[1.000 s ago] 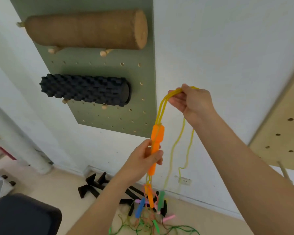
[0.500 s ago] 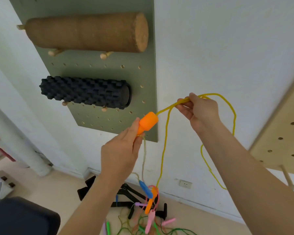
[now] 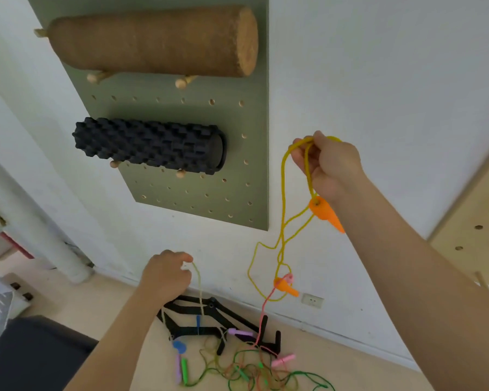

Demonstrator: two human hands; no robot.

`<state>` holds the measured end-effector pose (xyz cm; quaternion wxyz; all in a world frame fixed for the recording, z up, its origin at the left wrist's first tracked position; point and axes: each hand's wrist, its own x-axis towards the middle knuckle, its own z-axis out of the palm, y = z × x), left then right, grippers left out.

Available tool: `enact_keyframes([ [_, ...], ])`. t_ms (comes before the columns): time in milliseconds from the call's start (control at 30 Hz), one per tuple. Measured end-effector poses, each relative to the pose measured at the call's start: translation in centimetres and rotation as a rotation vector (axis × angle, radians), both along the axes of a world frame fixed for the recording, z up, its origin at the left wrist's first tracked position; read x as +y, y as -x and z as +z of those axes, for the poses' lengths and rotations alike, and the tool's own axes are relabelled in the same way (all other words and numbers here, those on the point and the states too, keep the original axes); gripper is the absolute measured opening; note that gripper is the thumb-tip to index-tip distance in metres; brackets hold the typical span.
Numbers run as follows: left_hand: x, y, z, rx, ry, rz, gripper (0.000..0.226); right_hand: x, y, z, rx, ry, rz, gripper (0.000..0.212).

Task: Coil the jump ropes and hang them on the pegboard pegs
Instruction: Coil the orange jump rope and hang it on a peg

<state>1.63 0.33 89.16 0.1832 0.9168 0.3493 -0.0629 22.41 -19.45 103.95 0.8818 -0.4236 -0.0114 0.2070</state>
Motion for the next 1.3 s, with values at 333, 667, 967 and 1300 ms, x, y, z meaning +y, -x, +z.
enact_keyframes([
  [333, -7.7, -9.0, 3.2, -0.415, 0.46, -0.431, 0.018, 1.0, 1.5, 2.7, 0.015, -0.074, 0.134, 0.025],
  [667, -1.4, -3.4, -8.3, -0.153, 0.418, -0.057, 0.018, 0.2, 1.2, 3.1, -0.142, 0.052, -0.167, 0.03],
  [967, -1.3, -4.9, 5.2, -0.827, 0.15, -0.034, 0.02, -1.1, 2.2, -8.2, -0.047, 0.585, 0.313, 0.012],
  [1300, -6.6, -5.5, 8.2, -1.002, 1.372, 0.42, 0.029, -1.8, 6.2, -6.9, -0.081, 0.507, 0.477, 0.03],
])
